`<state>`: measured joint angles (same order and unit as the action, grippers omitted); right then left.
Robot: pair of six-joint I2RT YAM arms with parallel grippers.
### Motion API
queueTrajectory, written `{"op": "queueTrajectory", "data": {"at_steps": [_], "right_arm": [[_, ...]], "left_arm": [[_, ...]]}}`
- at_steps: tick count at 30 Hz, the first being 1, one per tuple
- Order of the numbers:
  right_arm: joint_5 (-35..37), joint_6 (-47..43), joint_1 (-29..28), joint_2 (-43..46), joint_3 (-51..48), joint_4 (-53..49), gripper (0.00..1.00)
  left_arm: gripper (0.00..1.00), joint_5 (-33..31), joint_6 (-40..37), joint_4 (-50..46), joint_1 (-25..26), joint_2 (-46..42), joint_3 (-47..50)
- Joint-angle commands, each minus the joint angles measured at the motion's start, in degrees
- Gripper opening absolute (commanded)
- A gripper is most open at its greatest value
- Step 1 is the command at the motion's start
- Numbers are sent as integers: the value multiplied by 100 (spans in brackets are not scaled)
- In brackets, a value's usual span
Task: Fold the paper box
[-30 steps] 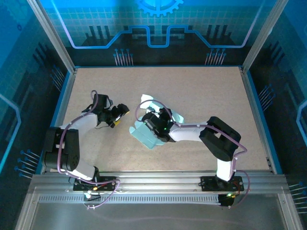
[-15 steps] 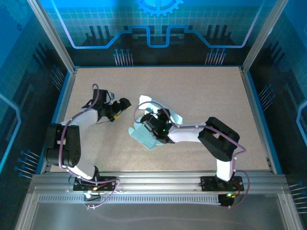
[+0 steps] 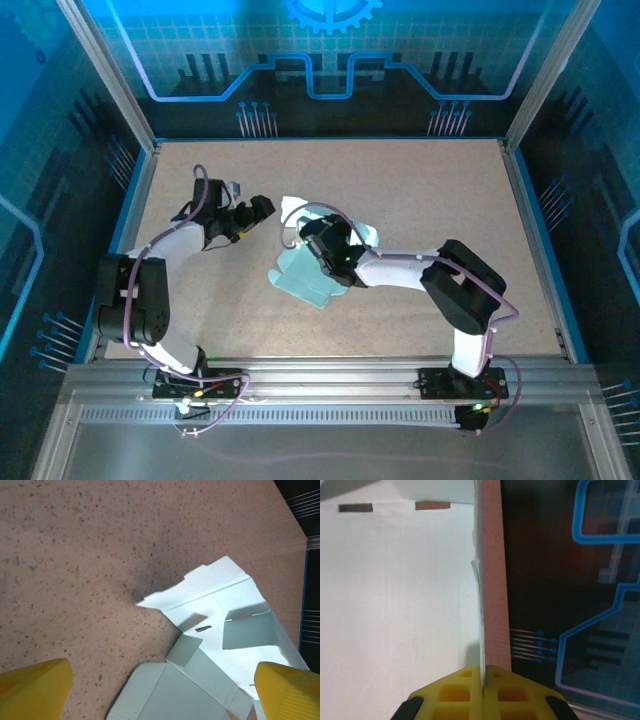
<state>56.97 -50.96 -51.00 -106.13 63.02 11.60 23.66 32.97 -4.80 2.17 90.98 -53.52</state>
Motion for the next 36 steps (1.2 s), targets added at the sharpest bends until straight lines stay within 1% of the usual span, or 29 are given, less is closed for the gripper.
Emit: {"op": "queueTrajectory", "data": {"at_steps": [1,5,9,13,17,20,26,36], "right_arm": [[-233,-512,106,-133,327,576,0],[-328,-641,192,-319,474,916,0],[-405,-957,240,-424,452,1418,0],[-488,-1345,289,-483,264,1896,0],[-512,-1811,284,-566,-5,2651,0],[-531,-1988,283,-635,-127,2997,0],[-535,-2241,243,-820,-237,3431,0],[-526,-2228,189,-880,-505,3612,0]], "left_arm": [[95,38,-91,-119,-64,51,-236],[96,22,-72,-178,-68,43,-306],[95,17,-79,-280,-92,43,-348],[96,7,-16,-347,-159,-25,-320],[96,40,159,-278,-311,-127,-214],[96,100,221,-252,-399,-197,-168],[96,167,203,-276,-465,-221,-141],[97,332,171,-214,-527,-118,-235]]}}
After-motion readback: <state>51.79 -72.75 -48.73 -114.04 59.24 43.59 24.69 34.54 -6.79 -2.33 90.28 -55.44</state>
